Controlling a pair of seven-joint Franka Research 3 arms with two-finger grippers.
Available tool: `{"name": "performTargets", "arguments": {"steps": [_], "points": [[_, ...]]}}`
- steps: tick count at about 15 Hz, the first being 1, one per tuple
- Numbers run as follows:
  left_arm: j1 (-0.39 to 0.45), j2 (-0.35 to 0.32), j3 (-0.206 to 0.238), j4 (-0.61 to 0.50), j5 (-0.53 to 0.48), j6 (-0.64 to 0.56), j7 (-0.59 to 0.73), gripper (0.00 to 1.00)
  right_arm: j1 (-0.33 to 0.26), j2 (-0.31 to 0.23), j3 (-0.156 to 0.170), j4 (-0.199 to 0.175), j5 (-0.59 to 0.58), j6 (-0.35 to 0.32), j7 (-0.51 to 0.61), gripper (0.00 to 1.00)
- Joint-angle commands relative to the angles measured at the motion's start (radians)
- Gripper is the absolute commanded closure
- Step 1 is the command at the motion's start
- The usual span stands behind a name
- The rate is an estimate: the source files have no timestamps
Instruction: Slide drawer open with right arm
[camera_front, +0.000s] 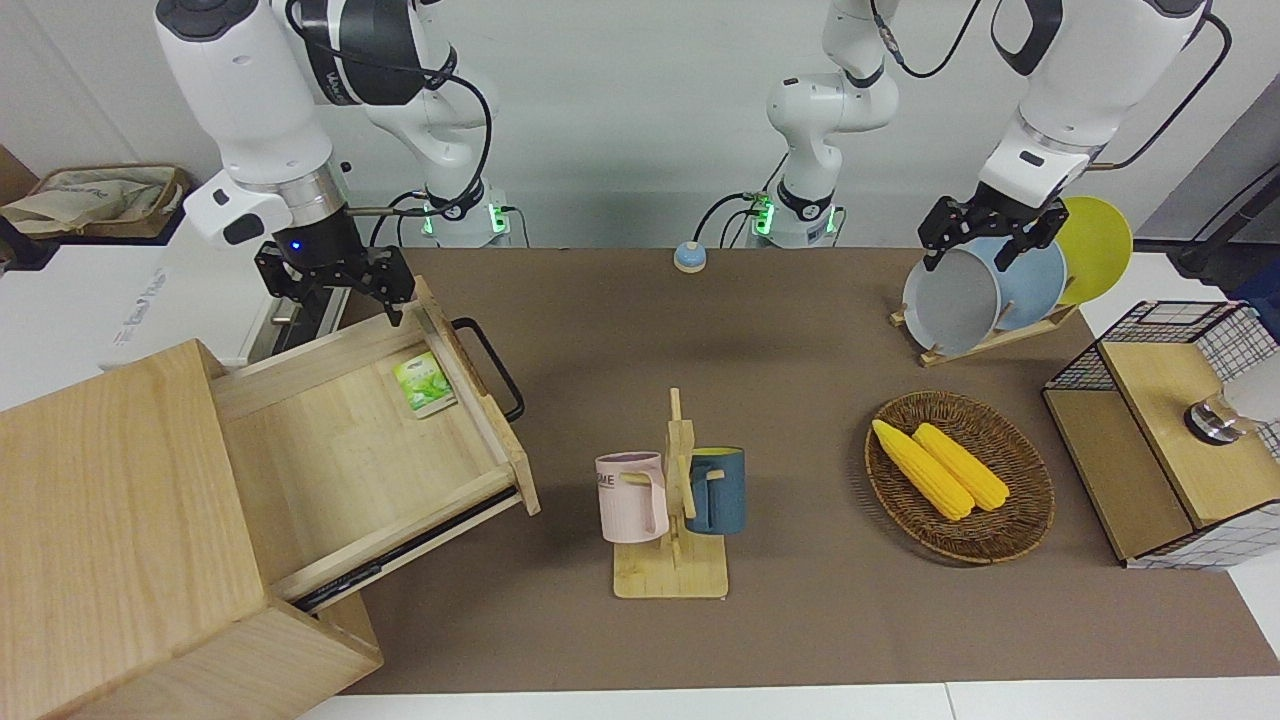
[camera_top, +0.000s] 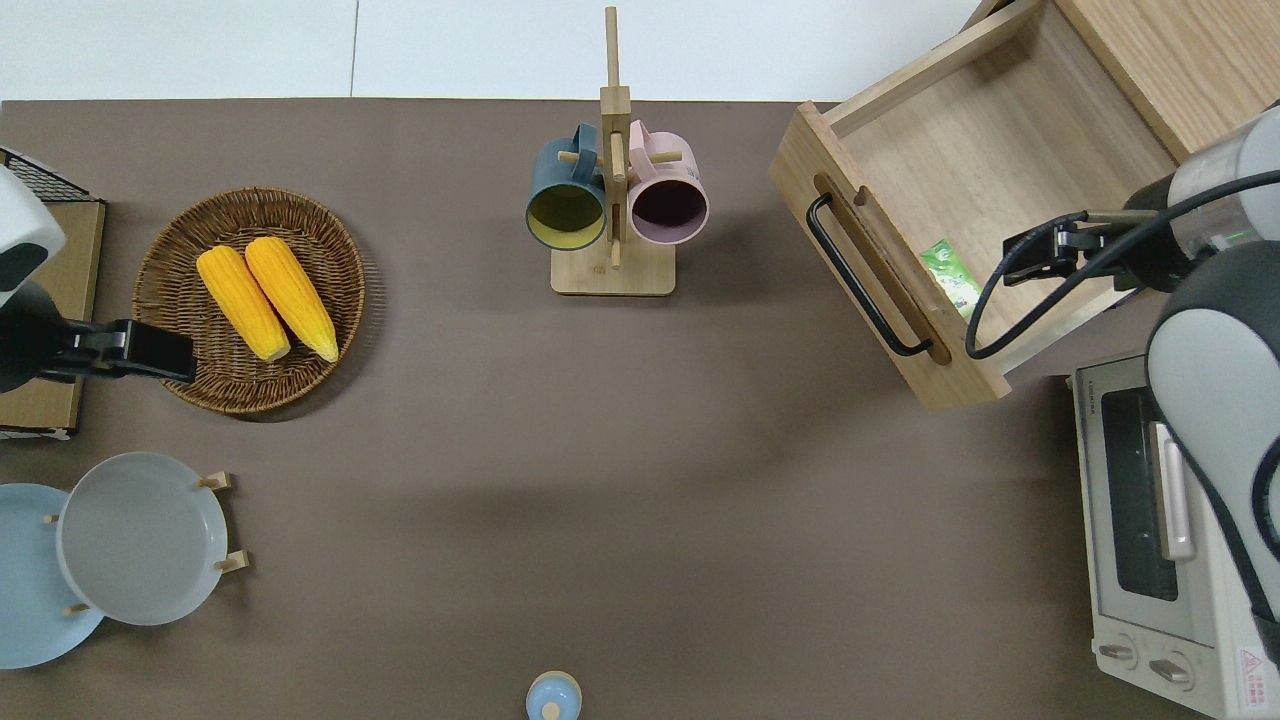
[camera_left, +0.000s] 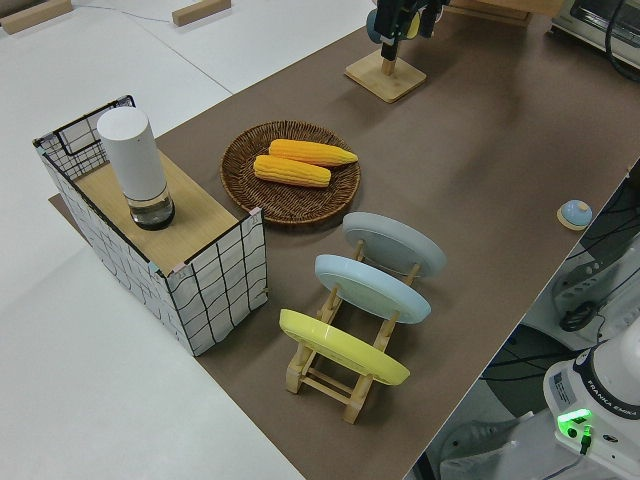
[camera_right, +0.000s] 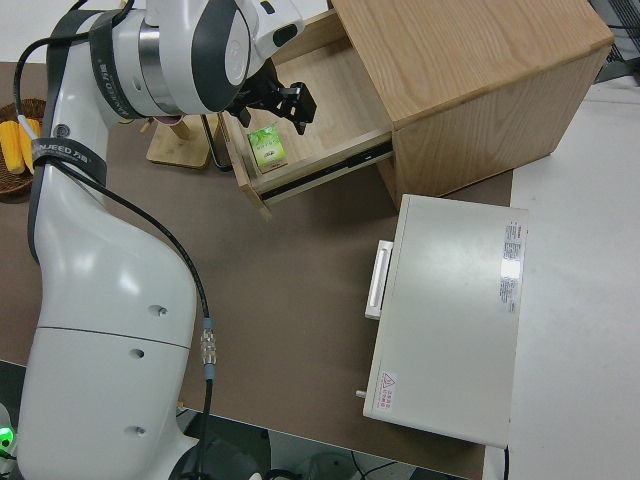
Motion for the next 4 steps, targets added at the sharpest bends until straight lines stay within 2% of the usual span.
{"name": "performTargets", "arguments": {"steps": [1,4], "points": [[0.004,0.011,-0.006,0.026,0.017,-0.02,0.01,0.01,-0.024,0.012,0.015,-0.012,0.032,0.027,-0.023,0.015],[0.004,0.011,-0.006,0.026,0.017,-0.02,0.01,0.01,-0.016,0.012,0.015,-0.012,0.027,0.03,-0.019,0.015]]}}
